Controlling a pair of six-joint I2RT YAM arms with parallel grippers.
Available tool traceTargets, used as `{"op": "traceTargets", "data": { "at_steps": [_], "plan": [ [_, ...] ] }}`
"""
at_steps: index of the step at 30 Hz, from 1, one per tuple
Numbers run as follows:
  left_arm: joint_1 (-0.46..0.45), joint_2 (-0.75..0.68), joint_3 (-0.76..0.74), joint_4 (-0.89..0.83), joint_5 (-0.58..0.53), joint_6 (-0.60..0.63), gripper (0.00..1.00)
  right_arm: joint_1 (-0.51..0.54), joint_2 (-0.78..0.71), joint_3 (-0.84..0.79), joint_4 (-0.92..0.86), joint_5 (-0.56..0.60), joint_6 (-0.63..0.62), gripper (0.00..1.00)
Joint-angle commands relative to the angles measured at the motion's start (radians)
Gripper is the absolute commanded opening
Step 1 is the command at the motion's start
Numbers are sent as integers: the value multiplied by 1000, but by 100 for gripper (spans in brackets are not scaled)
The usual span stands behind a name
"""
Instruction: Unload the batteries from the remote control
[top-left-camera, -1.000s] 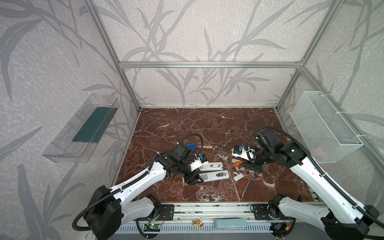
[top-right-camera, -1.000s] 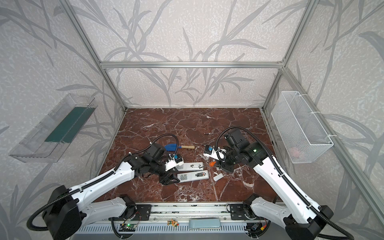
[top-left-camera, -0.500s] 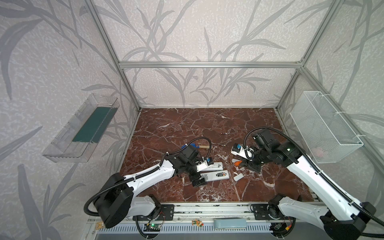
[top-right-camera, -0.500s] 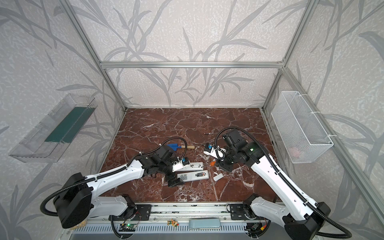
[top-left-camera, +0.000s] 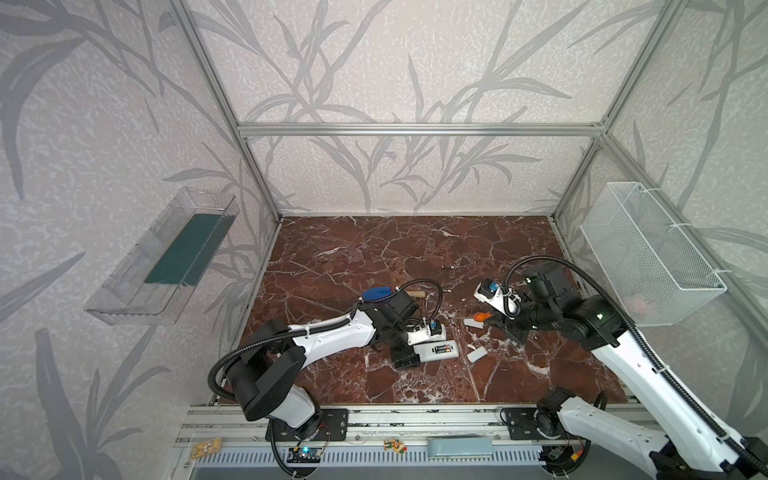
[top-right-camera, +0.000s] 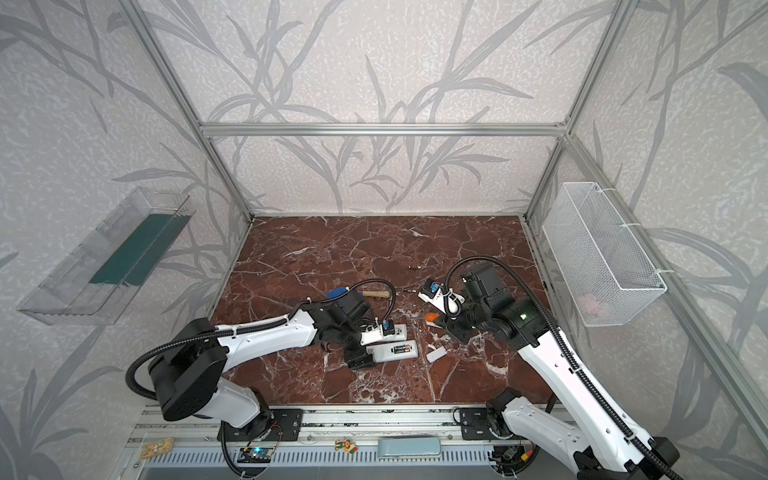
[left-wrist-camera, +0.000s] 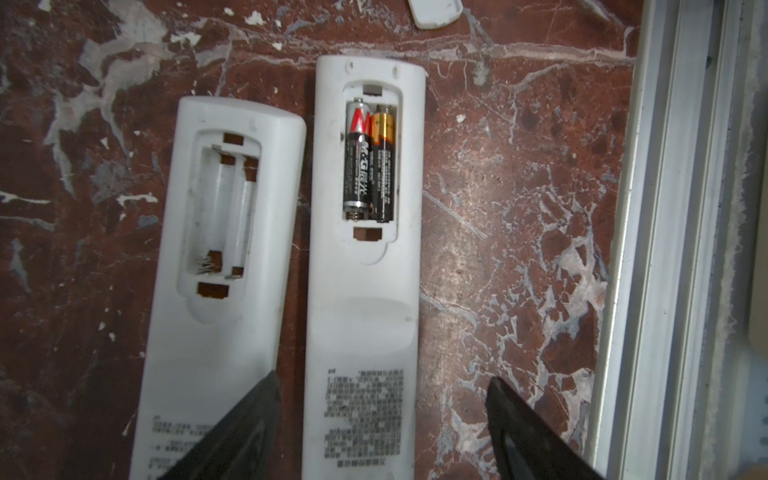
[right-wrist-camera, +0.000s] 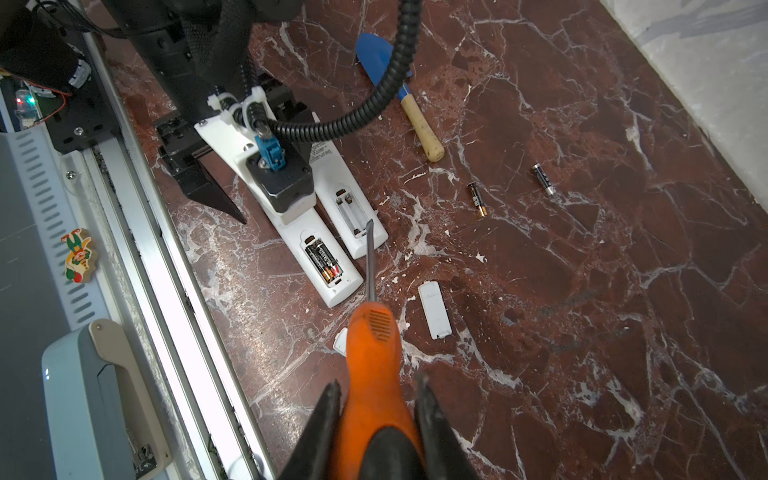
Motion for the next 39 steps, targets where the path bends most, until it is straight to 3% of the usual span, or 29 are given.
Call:
{"op": "traceTargets", "data": {
  "at_steps": [1,18,25,31,39],
  "plan": [
    [-10,39,43,-46,-31,24,77,-13,-13,-6,43,-26,28,0],
    [-79,159,126,-131,-114,11,62,-34,-44,-17,53,-43,41,0],
    [-87,202,161,-157,-145,2,48,-44,-56,-21,24,-11,75,0],
    [-88,202,189,-146,-134,-1,37,-108,-73,-23,17,-27,105,0],
    [-117,267,299,-135,-116,-9,34,-235,-83,-21,-5,-110,90,0]
  ]
}}
